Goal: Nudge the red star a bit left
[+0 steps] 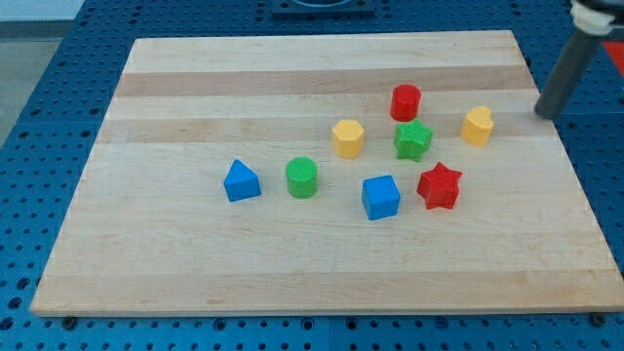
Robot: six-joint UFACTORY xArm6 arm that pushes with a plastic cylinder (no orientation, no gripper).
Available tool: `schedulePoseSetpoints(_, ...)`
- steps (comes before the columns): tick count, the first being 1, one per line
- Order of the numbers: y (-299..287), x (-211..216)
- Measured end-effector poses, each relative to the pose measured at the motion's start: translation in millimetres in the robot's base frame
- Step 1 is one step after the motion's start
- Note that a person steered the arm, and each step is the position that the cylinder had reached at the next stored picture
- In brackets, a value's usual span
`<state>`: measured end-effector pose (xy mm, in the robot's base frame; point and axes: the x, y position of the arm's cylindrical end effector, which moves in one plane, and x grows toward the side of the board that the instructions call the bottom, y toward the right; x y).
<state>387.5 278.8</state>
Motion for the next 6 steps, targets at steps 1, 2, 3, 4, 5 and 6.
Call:
schedulePoseSetpoints(1, -35.5, 44.6)
schedulePoseSetpoints(2, -74.4, 65.0)
schedulePoseSetpoints(3, -101.3, 78.2)
schedulePoseSetpoints(4, -109.4, 80.0)
schedulePoseSetpoints(5, -114.4, 80.0)
schedulePoseSetpoints(6, -130.9, 80.0)
